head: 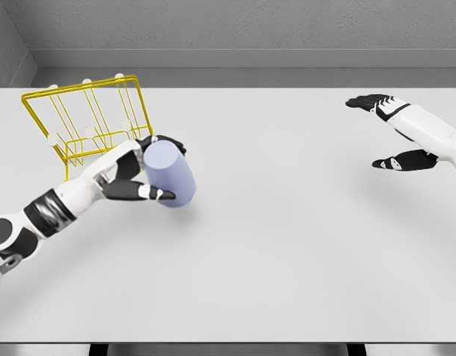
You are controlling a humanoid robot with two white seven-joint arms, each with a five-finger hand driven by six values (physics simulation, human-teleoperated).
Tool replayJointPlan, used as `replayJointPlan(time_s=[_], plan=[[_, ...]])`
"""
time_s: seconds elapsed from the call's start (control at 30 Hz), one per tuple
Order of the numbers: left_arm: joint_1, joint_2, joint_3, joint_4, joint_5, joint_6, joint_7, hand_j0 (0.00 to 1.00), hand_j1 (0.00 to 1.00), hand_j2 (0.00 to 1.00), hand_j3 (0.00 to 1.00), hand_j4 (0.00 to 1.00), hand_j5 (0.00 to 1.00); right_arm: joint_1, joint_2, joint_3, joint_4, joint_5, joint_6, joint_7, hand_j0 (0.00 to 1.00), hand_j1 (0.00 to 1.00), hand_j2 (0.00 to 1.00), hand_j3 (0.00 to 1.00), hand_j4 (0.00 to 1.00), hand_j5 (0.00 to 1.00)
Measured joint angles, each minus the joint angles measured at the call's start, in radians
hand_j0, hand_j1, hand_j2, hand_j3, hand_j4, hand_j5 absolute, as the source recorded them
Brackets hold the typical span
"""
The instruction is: Place the cup on the cup holder with both arms
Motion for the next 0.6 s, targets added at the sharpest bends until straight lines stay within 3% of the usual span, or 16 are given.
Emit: replayJointPlan(time_s=[0.6], plan=[[-0.054,0.056,0.054,-0.012,0.059,-0.002,0.000,0.65,0.65,0.65,0.65,0.65,0.65,-0.002,0.000,0.001,0.001,0.001,0.000,0.000,1.00,1.00,1.00,1.00,1.00,1.00]])
